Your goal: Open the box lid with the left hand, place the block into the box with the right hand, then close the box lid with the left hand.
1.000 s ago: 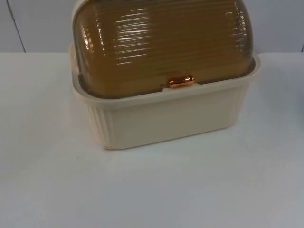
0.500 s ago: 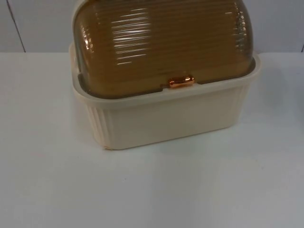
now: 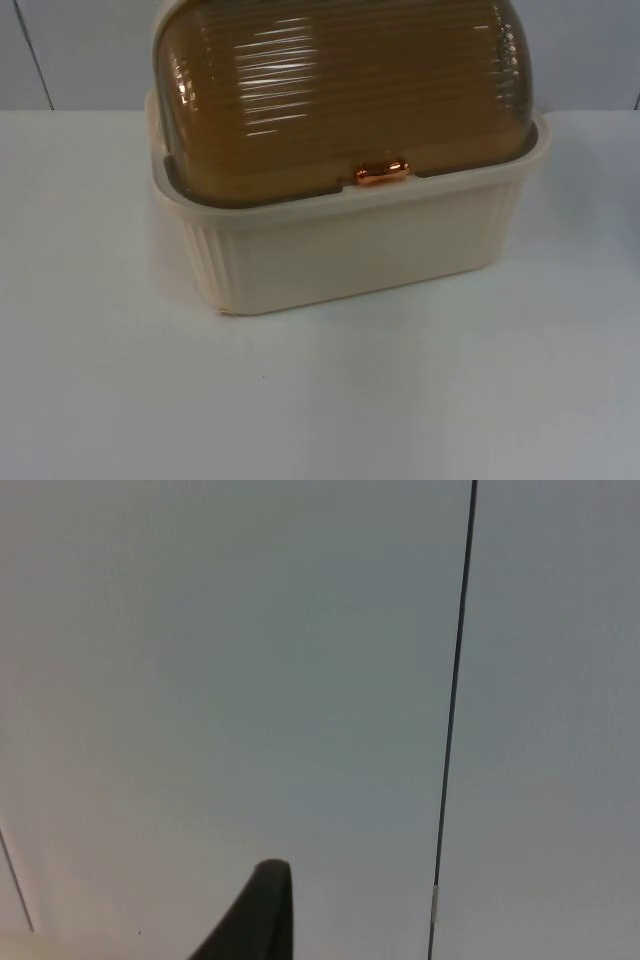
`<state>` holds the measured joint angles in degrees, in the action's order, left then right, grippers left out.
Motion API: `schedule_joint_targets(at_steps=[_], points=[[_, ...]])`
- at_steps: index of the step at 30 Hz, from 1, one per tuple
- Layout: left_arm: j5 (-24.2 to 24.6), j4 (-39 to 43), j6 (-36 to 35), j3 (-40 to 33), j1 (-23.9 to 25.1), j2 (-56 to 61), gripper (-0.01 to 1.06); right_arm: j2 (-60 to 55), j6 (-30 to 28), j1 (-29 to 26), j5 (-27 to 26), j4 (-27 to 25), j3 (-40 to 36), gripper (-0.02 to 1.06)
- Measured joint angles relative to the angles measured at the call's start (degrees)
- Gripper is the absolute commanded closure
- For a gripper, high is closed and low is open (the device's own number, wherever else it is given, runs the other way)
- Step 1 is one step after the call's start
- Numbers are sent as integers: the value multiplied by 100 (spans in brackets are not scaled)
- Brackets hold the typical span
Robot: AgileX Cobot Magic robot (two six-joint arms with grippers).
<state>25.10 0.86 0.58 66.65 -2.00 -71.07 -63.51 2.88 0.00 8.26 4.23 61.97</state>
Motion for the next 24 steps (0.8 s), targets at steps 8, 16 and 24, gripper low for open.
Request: schedule_joint_targets(at_steps=[8, 16, 24], points=[[10, -86, 0, 0, 0, -444, 91, 0, 0, 0, 0, -10, 0, 0], [-181, -86, -11, 0, -69, -455, 0, 0, 0, 0, 257, -10, 0, 0], [-346, -86, 0, 0, -380, -72, 0, 0, 23, 0, 303, -10, 0, 0]])
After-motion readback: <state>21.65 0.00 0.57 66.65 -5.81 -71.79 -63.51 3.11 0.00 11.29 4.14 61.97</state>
